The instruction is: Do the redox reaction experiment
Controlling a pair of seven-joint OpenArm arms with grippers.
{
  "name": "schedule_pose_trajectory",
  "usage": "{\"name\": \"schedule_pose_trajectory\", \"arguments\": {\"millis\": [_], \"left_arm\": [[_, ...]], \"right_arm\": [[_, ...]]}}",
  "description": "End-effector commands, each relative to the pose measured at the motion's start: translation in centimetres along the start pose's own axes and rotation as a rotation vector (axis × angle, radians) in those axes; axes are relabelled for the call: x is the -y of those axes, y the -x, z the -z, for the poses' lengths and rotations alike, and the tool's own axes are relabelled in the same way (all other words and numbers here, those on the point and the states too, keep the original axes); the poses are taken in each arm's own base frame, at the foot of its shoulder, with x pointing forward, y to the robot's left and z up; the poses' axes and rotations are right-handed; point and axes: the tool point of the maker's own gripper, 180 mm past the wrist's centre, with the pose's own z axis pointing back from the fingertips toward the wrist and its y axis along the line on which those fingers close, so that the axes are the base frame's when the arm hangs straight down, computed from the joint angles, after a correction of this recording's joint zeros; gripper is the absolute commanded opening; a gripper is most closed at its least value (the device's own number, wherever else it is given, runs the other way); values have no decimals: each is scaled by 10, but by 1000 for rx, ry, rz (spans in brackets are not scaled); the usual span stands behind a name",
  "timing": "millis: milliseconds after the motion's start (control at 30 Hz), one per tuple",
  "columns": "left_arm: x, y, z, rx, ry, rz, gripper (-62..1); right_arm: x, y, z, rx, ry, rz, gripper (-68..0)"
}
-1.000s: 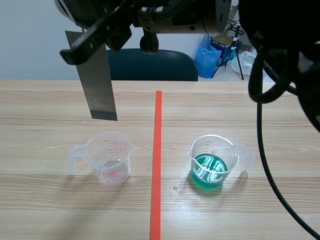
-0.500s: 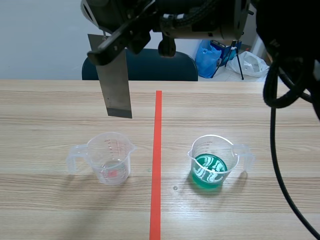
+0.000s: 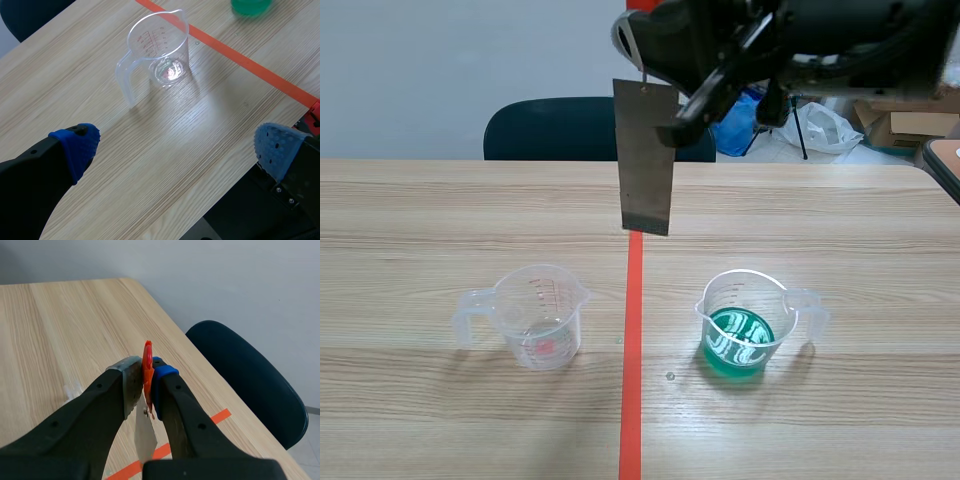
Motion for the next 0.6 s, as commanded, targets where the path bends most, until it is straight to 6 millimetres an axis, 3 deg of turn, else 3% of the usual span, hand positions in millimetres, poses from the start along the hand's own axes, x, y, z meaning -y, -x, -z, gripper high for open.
{"name": "schedule_pose_trajectory", "arguments": {"millis": [0, 567], "left_arm": [[0, -7, 0, 30, -12, -15, 14], [0, -7, 0, 32, -12, -15, 14]], "right_arm": [[2, -12, -8, 34, 9, -18, -669], [24, 14, -69, -51, 90, -43, -669]]}}
